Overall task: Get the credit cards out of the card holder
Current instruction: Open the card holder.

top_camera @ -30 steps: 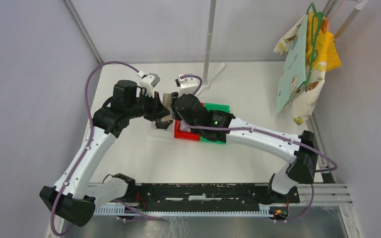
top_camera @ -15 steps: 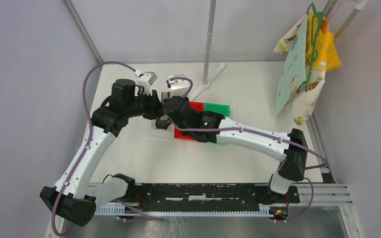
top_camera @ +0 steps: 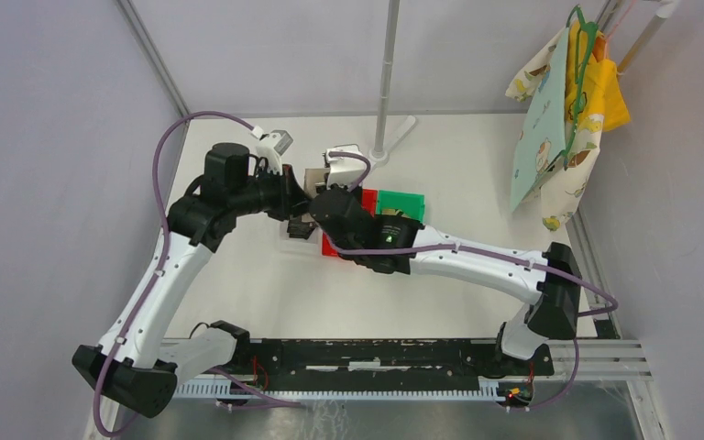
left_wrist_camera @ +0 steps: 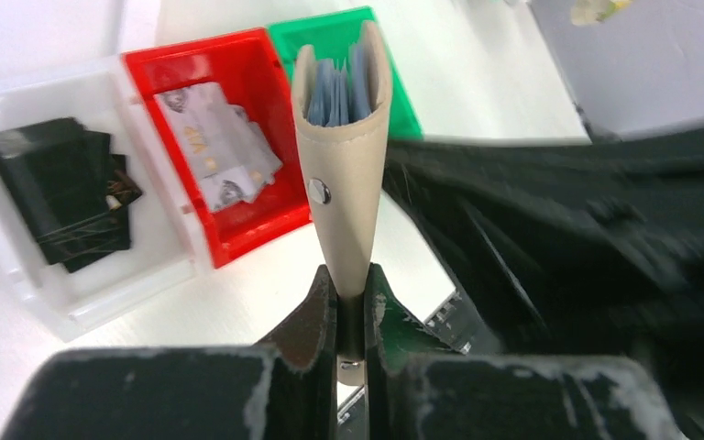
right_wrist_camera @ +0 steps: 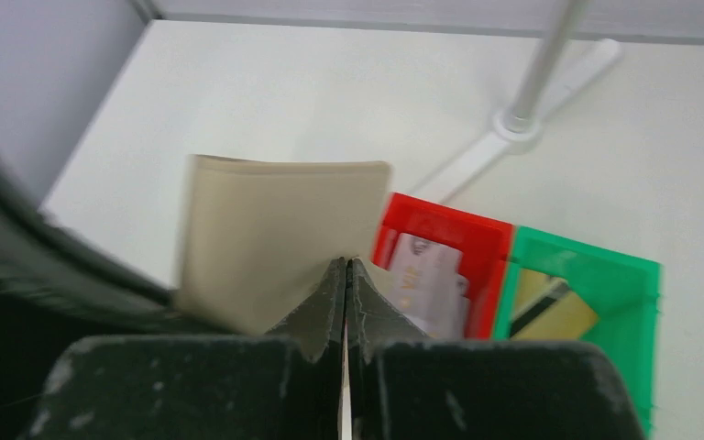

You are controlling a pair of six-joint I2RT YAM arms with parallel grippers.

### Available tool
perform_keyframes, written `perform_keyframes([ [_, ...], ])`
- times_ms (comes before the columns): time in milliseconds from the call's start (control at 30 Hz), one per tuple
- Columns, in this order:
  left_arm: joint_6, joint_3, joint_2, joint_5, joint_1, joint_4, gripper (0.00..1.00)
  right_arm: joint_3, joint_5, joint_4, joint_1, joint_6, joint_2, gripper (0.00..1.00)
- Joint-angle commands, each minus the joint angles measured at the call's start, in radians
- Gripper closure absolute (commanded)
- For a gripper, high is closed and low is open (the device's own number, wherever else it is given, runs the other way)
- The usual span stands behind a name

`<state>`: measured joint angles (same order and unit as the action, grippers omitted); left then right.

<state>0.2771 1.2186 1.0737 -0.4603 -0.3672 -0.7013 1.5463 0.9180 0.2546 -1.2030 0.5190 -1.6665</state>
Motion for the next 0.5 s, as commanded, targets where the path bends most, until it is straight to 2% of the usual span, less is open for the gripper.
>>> perform_keyframes([
  [0,0.056,0.102,-0.047,-0.169,-0.018,0.101,0.98,-0.105,0.158,0.123,0.053,-0.009,0.036,1.00],
  [167,0.056,0.104,-0.046,-0.174,-0.018,0.103,0.98,-0.201,0.086,0.050,0.077,-0.011,0.120,1.00],
  [267,0.053,0.110,-0.049,-0.182,-0.019,0.103,0.98,-0.300,-0.025,-0.063,0.096,-0.046,0.202,1.00],
  [300,0.047,0.108,-0.050,-0.187,-0.018,0.104,0.98,-0.342,-0.103,-0.102,0.112,-0.050,0.241,0.93],
  [400,0.027,0.101,-0.055,-0.202,-0.018,0.098,0.98,-0.471,-0.410,-0.259,0.215,-0.047,0.363,0.58],
  [467,0.020,0.099,-0.056,-0.228,-0.017,0.093,0.98,-0.569,-0.648,-0.383,0.297,-0.030,0.452,0.44],
])
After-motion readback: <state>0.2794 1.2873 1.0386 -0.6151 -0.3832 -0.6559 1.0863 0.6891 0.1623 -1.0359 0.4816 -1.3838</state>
